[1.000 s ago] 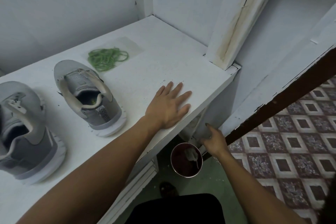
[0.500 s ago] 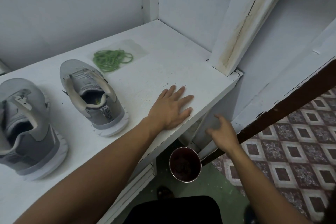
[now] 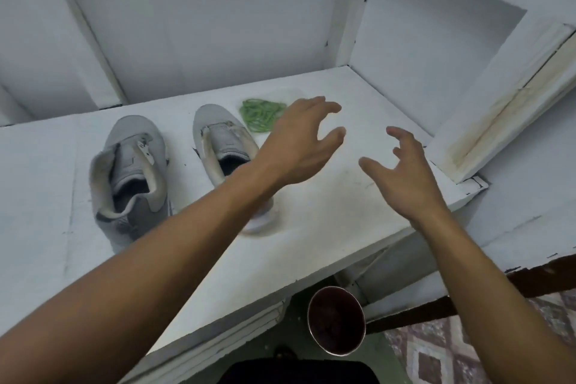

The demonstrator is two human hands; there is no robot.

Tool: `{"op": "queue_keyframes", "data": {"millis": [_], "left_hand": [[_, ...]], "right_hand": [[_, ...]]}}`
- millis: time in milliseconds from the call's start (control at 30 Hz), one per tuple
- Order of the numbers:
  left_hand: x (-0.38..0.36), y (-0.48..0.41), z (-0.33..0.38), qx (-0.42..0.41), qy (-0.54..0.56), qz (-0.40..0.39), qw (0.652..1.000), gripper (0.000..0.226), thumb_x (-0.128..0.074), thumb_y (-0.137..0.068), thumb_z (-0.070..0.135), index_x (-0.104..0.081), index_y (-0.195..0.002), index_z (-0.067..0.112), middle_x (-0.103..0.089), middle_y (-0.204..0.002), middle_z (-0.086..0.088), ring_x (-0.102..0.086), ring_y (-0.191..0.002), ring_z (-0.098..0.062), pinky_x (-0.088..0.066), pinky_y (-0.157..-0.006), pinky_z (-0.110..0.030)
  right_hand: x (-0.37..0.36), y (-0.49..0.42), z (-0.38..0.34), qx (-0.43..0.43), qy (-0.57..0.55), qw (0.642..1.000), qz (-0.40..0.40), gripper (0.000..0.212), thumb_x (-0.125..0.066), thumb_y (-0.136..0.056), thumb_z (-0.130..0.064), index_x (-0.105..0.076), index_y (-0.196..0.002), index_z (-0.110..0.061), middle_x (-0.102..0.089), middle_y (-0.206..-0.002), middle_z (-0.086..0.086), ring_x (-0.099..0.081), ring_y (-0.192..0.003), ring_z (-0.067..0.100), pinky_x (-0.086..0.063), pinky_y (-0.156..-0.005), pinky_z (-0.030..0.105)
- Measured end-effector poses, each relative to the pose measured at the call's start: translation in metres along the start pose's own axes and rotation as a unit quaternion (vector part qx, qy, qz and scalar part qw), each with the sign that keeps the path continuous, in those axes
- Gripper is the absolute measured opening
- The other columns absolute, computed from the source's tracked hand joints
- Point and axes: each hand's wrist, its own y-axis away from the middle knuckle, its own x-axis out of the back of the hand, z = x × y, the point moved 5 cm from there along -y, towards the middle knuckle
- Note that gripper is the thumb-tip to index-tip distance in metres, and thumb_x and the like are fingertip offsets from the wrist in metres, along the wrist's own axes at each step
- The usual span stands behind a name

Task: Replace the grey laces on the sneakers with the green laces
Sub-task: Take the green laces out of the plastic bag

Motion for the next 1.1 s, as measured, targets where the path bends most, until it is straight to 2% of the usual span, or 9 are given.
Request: {"op": "queue_keyframes", "data": {"millis": [367, 467, 600, 700, 800, 867, 900, 967, 1100], "left_hand": [[0.098, 0.005, -0.086, 0.161, -0.019, 0.112, 0.98, 0.042, -0.049, -0.098, 0.035, -0.049, -0.137, 0.018, -0.048, -0.143, -0.001, -0.043, -0.131, -0.016, -0.029, -0.096, -0.019], [0.099, -0.003, -0.106, 0.209, 0.006, 0.12, 0.971, 0.042, -0.049, -0.098, 0.034, -0.051, -0.136, 0.017, -0.052, -0.138, -0.002, -0.051, -0.121, -0.015, -0.03, -0.085, -0.017], [0.086, -0.023, -0.124, 0.252, 0.071, 0.12, 0.958, 0.04, -0.048, -0.097, 0.033, -0.054, -0.132, 0.014, -0.057, -0.132, -0.002, -0.055, -0.116, -0.017, -0.035, -0.084, -0.02], [0.079, -0.041, -0.131, 0.285, 0.124, 0.13, 0.942, 0.021, -0.047, -0.094, 0.026, -0.063, -0.101, 0.016, -0.062, -0.1, -0.003, -0.054, -0.09, -0.017, -0.038, -0.079, -0.026], [0.072, -0.055, -0.136, 0.321, 0.167, 0.126, 0.924, 0.031, -0.046, -0.093, 0.019, -0.039, -0.063, 0.016, -0.039, -0.063, -0.002, -0.034, -0.059, -0.019, -0.029, -0.06, -0.029], [0.065, -0.062, -0.136, 0.347, 0.218, 0.098, 0.907, 0.028, -0.045, -0.097, 0.021, -0.045, -0.07, 0.013, -0.044, -0.07, -0.005, -0.041, -0.063, -0.021, -0.032, -0.062, -0.029], [0.059, -0.068, -0.136, 0.351, 0.244, 0.075, 0.901, 0.02, -0.045, -0.098, 0.025, -0.056, -0.091, 0.01, -0.055, -0.09, -0.01, -0.054, -0.08, -0.025, -0.038, -0.071, -0.03], [0.052, -0.073, -0.141, 0.386, 0.266, 0.05, 0.882, 0.042, -0.043, -0.101, 0.029, -0.044, -0.137, 0.007, -0.047, -0.136, -0.013, -0.051, -0.124, -0.03, -0.042, -0.09, -0.033], [0.042, -0.091, -0.151, 0.411, 0.253, -0.007, 0.876, 0.035, -0.038, -0.104, 0.019, -0.044, -0.128, -0.006, -0.037, -0.14, -0.014, -0.045, -0.127, -0.036, -0.04, -0.095, -0.036]], "right_hand": [[-0.069, -0.078, -0.105, 0.164, 0.049, 0.983, -0.072, 0.068, -0.064, -0.09, -0.031, -0.03, -0.148, -0.02, -0.027, -0.154, 0.0, -0.033, -0.138, 0.016, -0.025, -0.098, 0.02], [-0.085, -0.099, -0.119, 0.184, 0.072, 0.976, -0.09, 0.069, -0.064, -0.09, -0.028, -0.029, -0.149, -0.018, -0.025, -0.155, 0.004, -0.031, -0.139, 0.018, -0.024, -0.096, 0.019], [-0.106, -0.131, -0.123, 0.186, 0.113, 0.969, -0.114, 0.069, -0.064, -0.089, -0.027, -0.03, -0.149, -0.014, -0.025, -0.155, 0.007, -0.035, -0.137, 0.022, -0.029, -0.098, 0.024], [-0.12, -0.159, -0.112, 0.166, 0.156, 0.964, -0.136, 0.067, -0.065, -0.089, -0.029, -0.035, -0.146, -0.01, -0.031, -0.152, 0.013, -0.037, -0.136, 0.027, -0.033, -0.105, 0.033], [-0.133, -0.187, -0.093, 0.132, 0.206, 0.954, -0.172, 0.064, -0.067, -0.089, -0.031, -0.041, -0.142, -0.006, -0.04, -0.147, 0.017, -0.041, -0.133, 0.033, -0.037, -0.101, 0.037], [-0.137, -0.203, -0.078, 0.104, 0.233, 0.949, -0.184, 0.063, -0.066, -0.09, -0.033, -0.043, -0.141, -0.005, -0.044, -0.145, 0.019, -0.042, -0.132, 0.035, -0.036, -0.102, 0.038], [-0.139, -0.21, -0.071, 0.09, 0.243, 0.947, -0.189, 0.062, -0.065, -0.09, -0.033, -0.043, -0.141, -0.004, -0.045, -0.145, 0.019, -0.042, -0.132, 0.035, -0.036, -0.103, 0.038], [-0.143, -0.22, -0.059, 0.069, 0.256, 0.943, -0.201, 0.061, -0.064, -0.091, -0.035, -0.045, -0.14, -0.004, -0.045, -0.145, 0.018, -0.041, -0.133, 0.034, -0.035, -0.104, 0.038], [-0.154, -0.231, -0.043, 0.05, 0.25, 0.945, -0.204, 0.056, -0.065, -0.091, -0.029, -0.048, -0.137, -0.002, -0.047, -0.143, 0.018, -0.043, -0.131, 0.034, -0.036, -0.102, 0.035]]}}
